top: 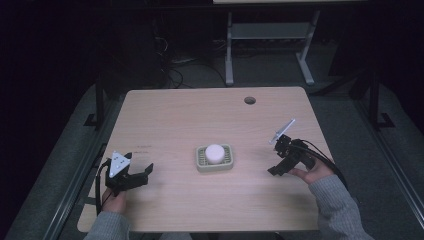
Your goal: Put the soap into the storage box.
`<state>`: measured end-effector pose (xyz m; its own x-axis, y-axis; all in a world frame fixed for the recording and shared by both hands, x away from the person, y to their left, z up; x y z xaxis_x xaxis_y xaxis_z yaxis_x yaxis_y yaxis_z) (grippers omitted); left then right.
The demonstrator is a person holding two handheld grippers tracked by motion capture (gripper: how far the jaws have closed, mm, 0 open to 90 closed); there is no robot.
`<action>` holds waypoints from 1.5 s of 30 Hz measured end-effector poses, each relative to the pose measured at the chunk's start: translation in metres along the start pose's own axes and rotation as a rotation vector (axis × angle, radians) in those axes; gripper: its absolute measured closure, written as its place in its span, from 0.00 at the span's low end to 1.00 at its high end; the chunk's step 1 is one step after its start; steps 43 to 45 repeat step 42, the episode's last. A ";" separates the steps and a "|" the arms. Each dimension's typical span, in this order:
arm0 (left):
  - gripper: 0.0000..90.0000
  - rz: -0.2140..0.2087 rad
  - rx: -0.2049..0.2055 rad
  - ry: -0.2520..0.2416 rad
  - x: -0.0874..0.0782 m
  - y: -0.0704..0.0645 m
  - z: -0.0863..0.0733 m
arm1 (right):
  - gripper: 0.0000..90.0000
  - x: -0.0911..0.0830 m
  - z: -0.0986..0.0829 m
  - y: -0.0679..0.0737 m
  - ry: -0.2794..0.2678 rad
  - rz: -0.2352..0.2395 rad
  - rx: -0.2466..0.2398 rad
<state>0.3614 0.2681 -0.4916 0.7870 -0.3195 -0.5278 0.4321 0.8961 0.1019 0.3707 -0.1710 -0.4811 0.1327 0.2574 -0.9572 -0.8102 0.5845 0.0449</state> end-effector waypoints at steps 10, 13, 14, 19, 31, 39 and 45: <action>0.14 0.003 0.006 0.002 0.000 0.000 0.000 | 0.25 0.002 -0.016 0.003 -0.014 0.005 0.024; 0.14 0.003 0.004 0.003 0.000 0.000 0.000 | 0.25 0.002 -0.021 0.004 -0.024 0.011 0.034; 0.14 0.003 0.005 0.003 0.000 0.000 0.000 | 0.25 0.003 -0.024 0.004 -0.024 0.013 0.036; 0.14 0.003 0.007 0.001 0.000 0.000 0.000 | 0.25 0.005 -0.032 0.005 -0.035 0.014 0.041; 0.14 0.002 0.011 -0.001 0.000 -0.001 0.000 | 0.25 0.010 -0.045 0.014 -0.066 0.025 0.063; 0.14 0.004 0.008 0.001 -0.001 0.000 0.000 | 0.25 0.013 -0.056 0.022 -0.091 0.027 0.077; 0.14 0.004 0.003 -0.001 -0.001 0.000 0.000 | 0.25 0.015 -0.058 0.025 -0.098 0.022 0.079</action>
Point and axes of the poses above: each handheld gripper's, and its own axes: x roughly forward along the jaws, z roughly out of its top, y roughly to its left, the point moved 9 cm from there along x, roughly forward along the jaws, and after that the axes turned 5 degrees about y, right-handed, at the moved point
